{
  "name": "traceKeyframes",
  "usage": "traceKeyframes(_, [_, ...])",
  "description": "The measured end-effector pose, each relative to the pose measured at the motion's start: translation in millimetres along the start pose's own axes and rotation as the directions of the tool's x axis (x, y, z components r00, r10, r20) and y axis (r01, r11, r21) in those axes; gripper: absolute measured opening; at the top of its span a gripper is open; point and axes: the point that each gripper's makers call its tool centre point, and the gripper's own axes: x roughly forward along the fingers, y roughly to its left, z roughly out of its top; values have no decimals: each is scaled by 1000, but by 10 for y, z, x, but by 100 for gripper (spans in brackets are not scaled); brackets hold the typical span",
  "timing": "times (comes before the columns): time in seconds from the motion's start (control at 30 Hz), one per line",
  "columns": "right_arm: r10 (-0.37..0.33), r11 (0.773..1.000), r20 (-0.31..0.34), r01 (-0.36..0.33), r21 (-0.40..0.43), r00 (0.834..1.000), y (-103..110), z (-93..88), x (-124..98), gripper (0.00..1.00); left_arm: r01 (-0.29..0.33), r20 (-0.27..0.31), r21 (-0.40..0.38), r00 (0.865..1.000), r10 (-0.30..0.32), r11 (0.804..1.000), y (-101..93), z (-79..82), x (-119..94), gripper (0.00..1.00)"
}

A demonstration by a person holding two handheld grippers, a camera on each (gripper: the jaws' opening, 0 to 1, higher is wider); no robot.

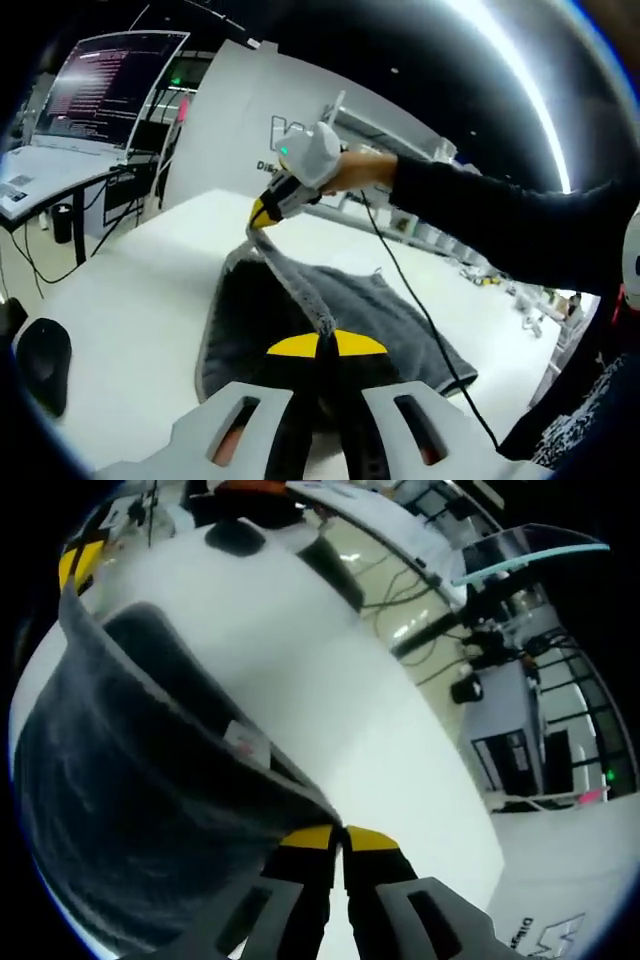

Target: Open the folded towel by lifting each exposed corner and separating the folded layers until the towel lies flat within the target outline without major curled edges

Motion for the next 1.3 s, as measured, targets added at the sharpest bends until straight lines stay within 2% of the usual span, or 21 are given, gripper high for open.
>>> traceKeyframes(0.07, [-20,1000,17,20,6,1000,-20,13,-70,0,23,12,-6,1000,-23,1000,-45,30,4,1])
traceKeyframes(0.1, [-30,999,50,27,46,998,-43,45,-122,0,48,33,-13,998,-47,999,-106,75,-5,1])
traceKeyframes(0.27, [-54,996,75,49,69,996,-77,42,-285,0,72,46,12,996,-73,997,-225,157,-15,1])
traceKeyframes(0.5, [-65,996,52,62,60,997,-13,-19,-363,0,106,75,30,991,-108,994,-351,252,-41,1])
traceKeyframes(0.87, [-126,990,52,122,74,991,-67,-25,-619,0,132,80,48,988,-136,990,-493,266,-40,1])
traceKeyframes(1.3, [-180,979,21,177,100,983,-97,-256,-929,0,186,97,75,976,-193,980,-776,419,112,1])
